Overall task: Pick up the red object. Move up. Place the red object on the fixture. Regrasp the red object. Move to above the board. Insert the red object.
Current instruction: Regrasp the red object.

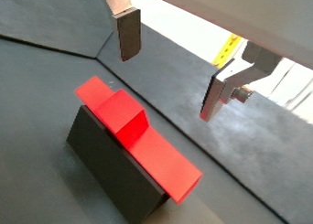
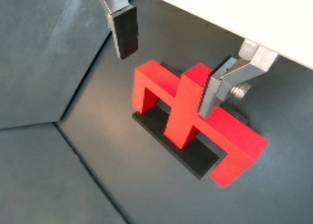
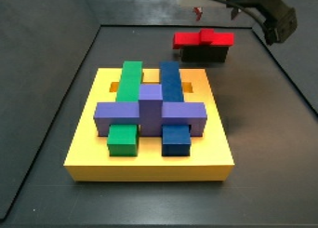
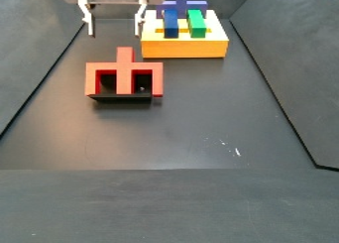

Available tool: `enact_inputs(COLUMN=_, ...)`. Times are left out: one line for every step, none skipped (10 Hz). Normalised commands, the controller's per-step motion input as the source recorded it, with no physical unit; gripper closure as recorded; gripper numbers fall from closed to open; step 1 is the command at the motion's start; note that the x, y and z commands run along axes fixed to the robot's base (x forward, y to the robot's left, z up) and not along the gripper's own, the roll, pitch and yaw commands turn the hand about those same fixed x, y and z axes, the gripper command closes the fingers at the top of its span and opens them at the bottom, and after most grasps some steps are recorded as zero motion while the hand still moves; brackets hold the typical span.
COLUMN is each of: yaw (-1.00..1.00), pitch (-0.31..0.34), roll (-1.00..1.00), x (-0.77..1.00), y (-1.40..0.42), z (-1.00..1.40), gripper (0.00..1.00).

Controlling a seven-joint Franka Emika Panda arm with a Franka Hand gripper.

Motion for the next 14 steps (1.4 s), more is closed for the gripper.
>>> enact_inputs(yaw=-0.02, pitch=0.000, roll=0.36, x=0.00, y=-0.07, z=0.00, gripper=0.00)
enact_inputs(yaw=0.00, pitch=0.000, roll=0.00, x=0.00, y=0.00, z=-0.02, gripper=0.00)
enact_inputs(yaw=0.00, pitch=0.000, roll=0.00, x=0.00, y=-0.06, z=-0.14, gripper=0.00)
enact_inputs(yaw=0.00, pitch=0.020, roll=0.29, x=0.00, y=-0.24, z=-0.19, gripper=0.00)
enact_inputs(yaw=0.00, pitch=0.071, roll=0.53, x=0.00, y=-0.29, z=-0.23, gripper=0.00)
enact_inputs(yaw=0.00, pitch=0.057, roll=0.60, x=-0.02, y=-0.25, z=-0.26, gripper=0.00)
enact_inputs(yaw=0.00, pitch=0.071, roll=0.56, x=0.00, y=-0.17, z=-0.27, gripper=0.00)
enact_inputs(yaw=0.00, pitch=0.051, roll=0.43, x=0.00, y=-0.05, z=-0.36, gripper=0.00)
enact_inputs(yaw=0.00, pitch=0.051, roll=0.27, x=0.00, y=-0.02, z=-0.35, gripper=0.00)
enact_inputs(yaw=0.00, pitch=0.060, roll=0.13, x=0.00, y=0.00, z=-0.32, gripper=0.00)
enact_inputs(yaw=0.00, pitch=0.006, roll=-0.03, x=0.00, y=0.15, z=-0.23, gripper=0.00)
enact_inputs(yaw=0.00, pitch=0.000, roll=-0.38, x=-0.04, y=0.28, z=-0.11, gripper=0.00)
enact_inputs(yaw=0.03, pitch=0.000, roll=-0.52, x=0.00, y=0.18, z=-0.11, gripper=0.00)
enact_inputs(yaw=0.00, pitch=0.000, roll=-0.39, x=0.03, y=0.10, z=-0.13, gripper=0.00)
